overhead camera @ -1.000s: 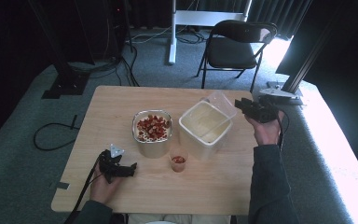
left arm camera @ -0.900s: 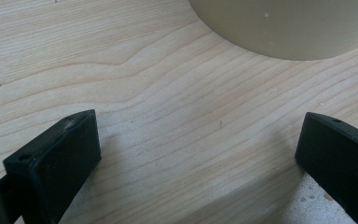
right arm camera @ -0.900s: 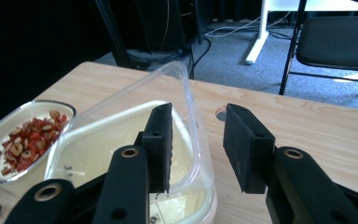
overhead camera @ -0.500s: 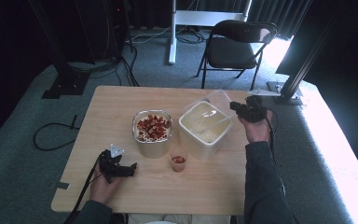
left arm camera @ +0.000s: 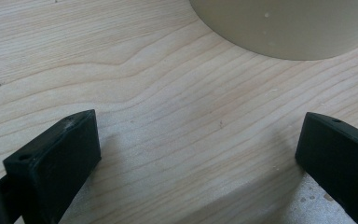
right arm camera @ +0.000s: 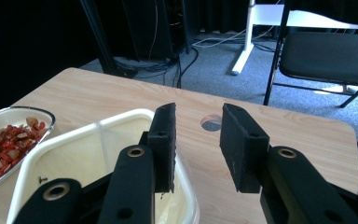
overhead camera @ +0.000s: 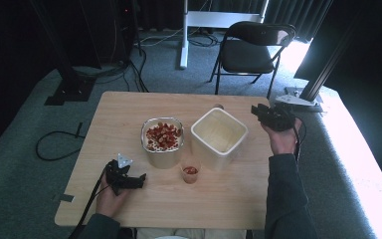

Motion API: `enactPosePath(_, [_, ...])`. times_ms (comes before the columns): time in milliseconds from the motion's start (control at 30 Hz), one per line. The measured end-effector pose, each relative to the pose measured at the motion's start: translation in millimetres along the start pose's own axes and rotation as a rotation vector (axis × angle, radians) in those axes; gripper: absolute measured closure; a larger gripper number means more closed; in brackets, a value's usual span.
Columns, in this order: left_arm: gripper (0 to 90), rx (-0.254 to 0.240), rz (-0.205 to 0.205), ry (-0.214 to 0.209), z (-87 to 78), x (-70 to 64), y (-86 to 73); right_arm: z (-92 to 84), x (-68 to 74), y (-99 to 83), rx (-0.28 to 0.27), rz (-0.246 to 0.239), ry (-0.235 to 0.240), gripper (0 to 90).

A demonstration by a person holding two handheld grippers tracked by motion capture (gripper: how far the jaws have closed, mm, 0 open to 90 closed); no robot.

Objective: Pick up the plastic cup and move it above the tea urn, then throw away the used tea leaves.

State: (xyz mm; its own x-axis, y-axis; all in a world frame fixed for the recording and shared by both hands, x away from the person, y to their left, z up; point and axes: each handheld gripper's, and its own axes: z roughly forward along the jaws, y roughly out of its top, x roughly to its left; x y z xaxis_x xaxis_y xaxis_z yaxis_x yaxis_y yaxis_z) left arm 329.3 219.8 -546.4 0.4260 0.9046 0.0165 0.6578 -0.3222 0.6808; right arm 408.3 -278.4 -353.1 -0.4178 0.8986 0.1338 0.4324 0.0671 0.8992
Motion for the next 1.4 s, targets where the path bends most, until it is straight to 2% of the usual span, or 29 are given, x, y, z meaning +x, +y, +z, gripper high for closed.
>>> enactPosePath(233, [0.4, -0.001, -0.001, 0.0, 0.0, 0.0, 0.0, 0.6, -2.5, -14.0, 0.023, 0.0, 0.0, 61.3])
enactPosePath(467, [0.4, 0.001, 0.002, 0.0, 0.0, 0.1, 0.0, 3.6, -8.3, -41.3, 0.064, 0.01, -0.003, 56.9])
enactPosePath(700, [0.4, 0.0, 0.0, -0.001, 0.1, 0.0, 0.1, 3.6, -5.6, -62.5, 0.096, -0.001, -0.01, 53.3])
enactPosePath(800, [0.4, 0.001, 0.0, -0.002, 0.1, 0.1, 0.1, 2.9, -2.7, -76.8, 0.113, -0.007, -0.013, 51.0])
enactPosePath(933, [0.5, 0.001, 0.004, -0.004, -0.3, 0.4, -0.1, 3.3, 1.0, -94.5, 0.139, -0.025, -0.042, 49.0])
enactPosePath(1000, [2.0, -0.007, 0.006, -0.008, -1.3, 0.3, -1.1, 3.3, 2.6, -107.2, 0.151, -0.027, -0.057, 47.8])
enactPosePath(1033, [3.7, -0.007, 0.006, -0.008, -1.3, 0.3, -1.1, 3.3, 2.6, -107.2, 0.151, -0.027, -0.057, 47.8])
enactPosePath(1067, [3.7, -0.009, 0.014, -0.014, -2.5, 0.0, -1.5, 3.6, 3.1, -112.4, 0.162, -0.03, -0.054, 47.8])
enactPosePath(1100, [5.1, -0.006, 0.017, -0.017, -2.6, 0.0, -1.4, 4.8, 4.5, -126.2, 0.183, -0.036, -0.054, 47.4])
enactPosePath(1200, [5.0, -0.001, 0.041, -0.038, -3.2, -0.7, -1.3, 8.4, 6.5, -143.1, 0.212, -0.033, -0.055, 46.4])
enactPosePath(1267, [5.0, 0.002, 0.037, -0.037, -3.2, -1.7, -0.7, 9.9, 7.6, -148.8, 0.221, -0.036, -0.054, 46.1])
enactPosePath(1300, [5.7, 0.003, 0.035, -0.035, -3.6, -2.2, -0.5, 13.6, 10.1, -161.5, 0.246, -0.051, -0.058, 45.3])
enactPosePath(1400, [12.5, -0.004, 0.046, -0.047, -6.3, -5.2, -0.6, 18.6, 13.6, -176.0, 0.282, -0.077, -0.076, 43.9])
